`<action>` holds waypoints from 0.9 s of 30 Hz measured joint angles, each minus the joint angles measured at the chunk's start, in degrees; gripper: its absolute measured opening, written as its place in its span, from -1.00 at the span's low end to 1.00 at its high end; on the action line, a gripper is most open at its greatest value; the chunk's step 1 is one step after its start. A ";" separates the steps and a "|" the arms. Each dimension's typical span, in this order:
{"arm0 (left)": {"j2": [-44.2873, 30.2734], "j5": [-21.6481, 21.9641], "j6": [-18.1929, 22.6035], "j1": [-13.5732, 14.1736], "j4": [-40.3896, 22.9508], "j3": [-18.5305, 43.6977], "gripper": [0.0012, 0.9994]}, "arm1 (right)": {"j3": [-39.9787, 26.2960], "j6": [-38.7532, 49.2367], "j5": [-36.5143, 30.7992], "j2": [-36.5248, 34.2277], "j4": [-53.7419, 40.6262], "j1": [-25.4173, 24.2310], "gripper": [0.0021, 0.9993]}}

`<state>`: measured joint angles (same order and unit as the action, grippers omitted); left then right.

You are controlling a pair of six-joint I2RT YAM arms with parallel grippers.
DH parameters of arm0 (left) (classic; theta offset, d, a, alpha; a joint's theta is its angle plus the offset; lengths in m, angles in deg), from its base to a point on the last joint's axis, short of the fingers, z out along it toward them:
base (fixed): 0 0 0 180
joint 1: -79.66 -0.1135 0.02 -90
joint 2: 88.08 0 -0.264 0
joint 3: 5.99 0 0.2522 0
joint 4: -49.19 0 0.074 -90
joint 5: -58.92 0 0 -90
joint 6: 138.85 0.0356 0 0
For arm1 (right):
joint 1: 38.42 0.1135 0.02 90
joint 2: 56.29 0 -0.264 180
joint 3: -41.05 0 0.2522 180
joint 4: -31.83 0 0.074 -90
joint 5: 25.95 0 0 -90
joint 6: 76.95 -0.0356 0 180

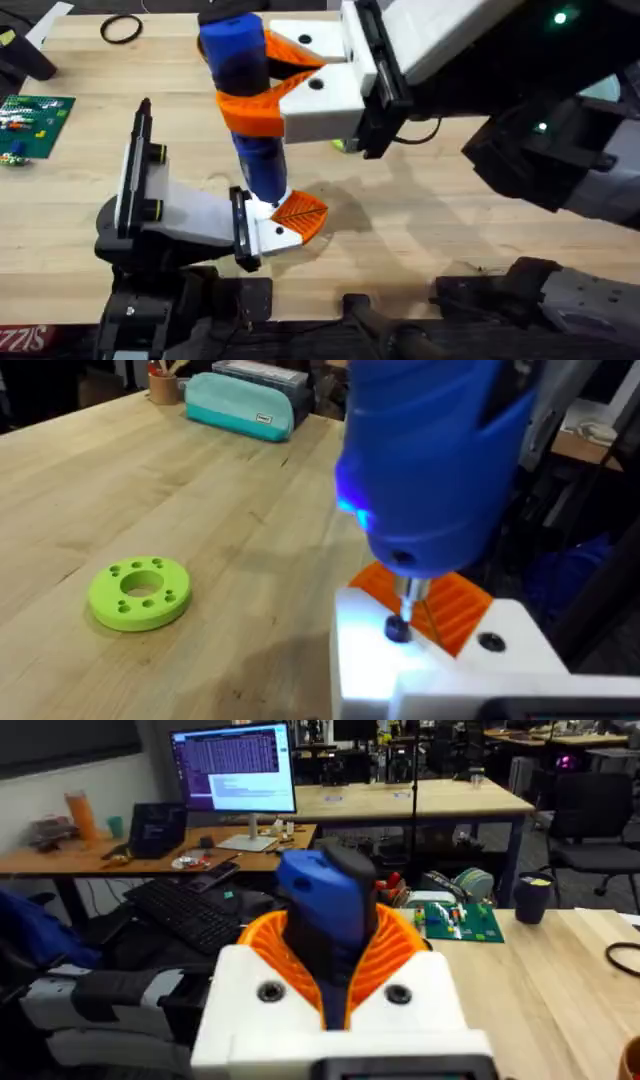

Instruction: Pick up the gripper from the table and insert it into the empty holder that is missing its gripper. Then pick up a screw, insert it into the mounting hole, and use the screwdriver to tighten it. Finally, clean up the table by picking up the vegetable and placing it into the bucket.

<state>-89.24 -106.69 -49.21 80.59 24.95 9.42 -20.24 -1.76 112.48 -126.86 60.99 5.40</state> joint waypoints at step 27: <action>0.00 0.00 0.00 0.00 0.00 0.00 -0.98 | 0.00 0.00 0.59 0.00 -1.34 -0.92 -0.87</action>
<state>-89.24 -106.69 -49.21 80.59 24.95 9.42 -20.24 -1.76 113.07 -126.86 59.65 4.48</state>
